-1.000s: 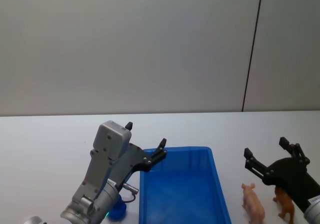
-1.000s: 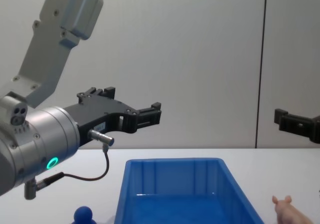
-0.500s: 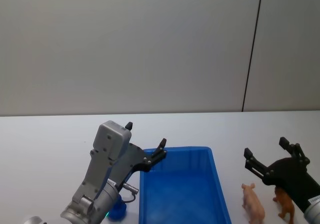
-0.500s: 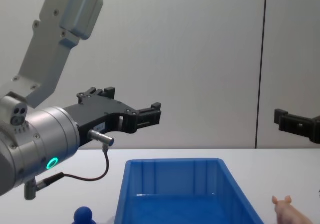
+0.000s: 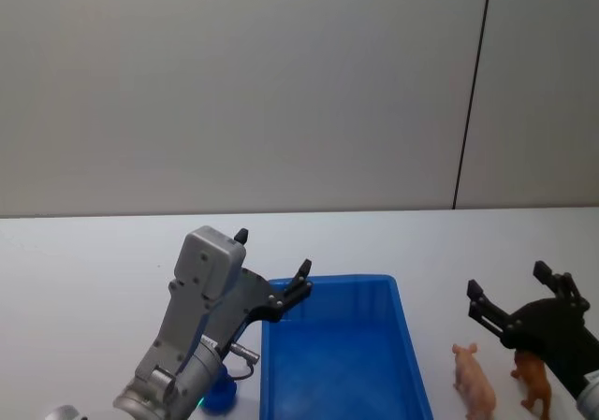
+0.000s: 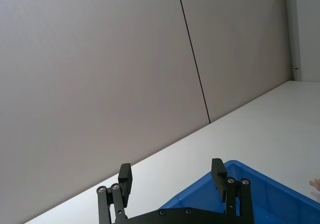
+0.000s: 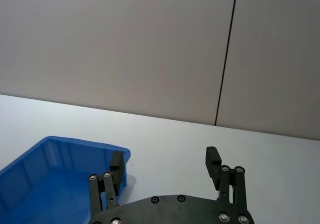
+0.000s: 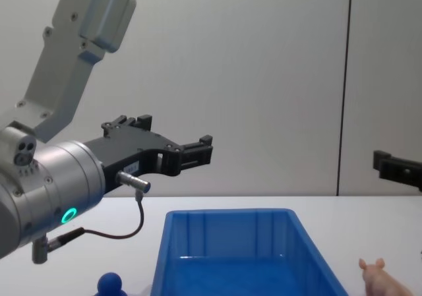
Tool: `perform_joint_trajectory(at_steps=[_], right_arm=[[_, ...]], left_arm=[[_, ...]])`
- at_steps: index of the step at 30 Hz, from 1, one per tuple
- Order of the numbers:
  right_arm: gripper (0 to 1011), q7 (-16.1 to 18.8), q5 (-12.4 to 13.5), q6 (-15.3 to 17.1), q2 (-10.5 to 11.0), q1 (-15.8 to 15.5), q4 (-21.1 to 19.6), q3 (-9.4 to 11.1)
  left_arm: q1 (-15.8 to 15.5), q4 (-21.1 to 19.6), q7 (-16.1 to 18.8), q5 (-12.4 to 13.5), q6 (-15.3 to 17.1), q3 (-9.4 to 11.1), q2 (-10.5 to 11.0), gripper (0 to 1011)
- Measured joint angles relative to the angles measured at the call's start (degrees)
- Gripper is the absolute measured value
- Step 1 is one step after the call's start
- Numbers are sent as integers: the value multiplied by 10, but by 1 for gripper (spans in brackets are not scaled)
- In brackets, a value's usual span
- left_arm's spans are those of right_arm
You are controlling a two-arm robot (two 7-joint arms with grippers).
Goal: Pick up the two dolls from the table and place them into the box.
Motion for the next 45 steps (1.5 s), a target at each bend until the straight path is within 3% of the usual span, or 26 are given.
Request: perform_joint_trajectory(at_steps=[24,45], right_arm=[[1001,-57,-4,102,5,-11,11,13],[999,-69,-8,141,-3,-24,37,13]], left_arm=[[0,0,0,0,0,0,0,1001],[0,0,0,0,0,0,0,1001]])
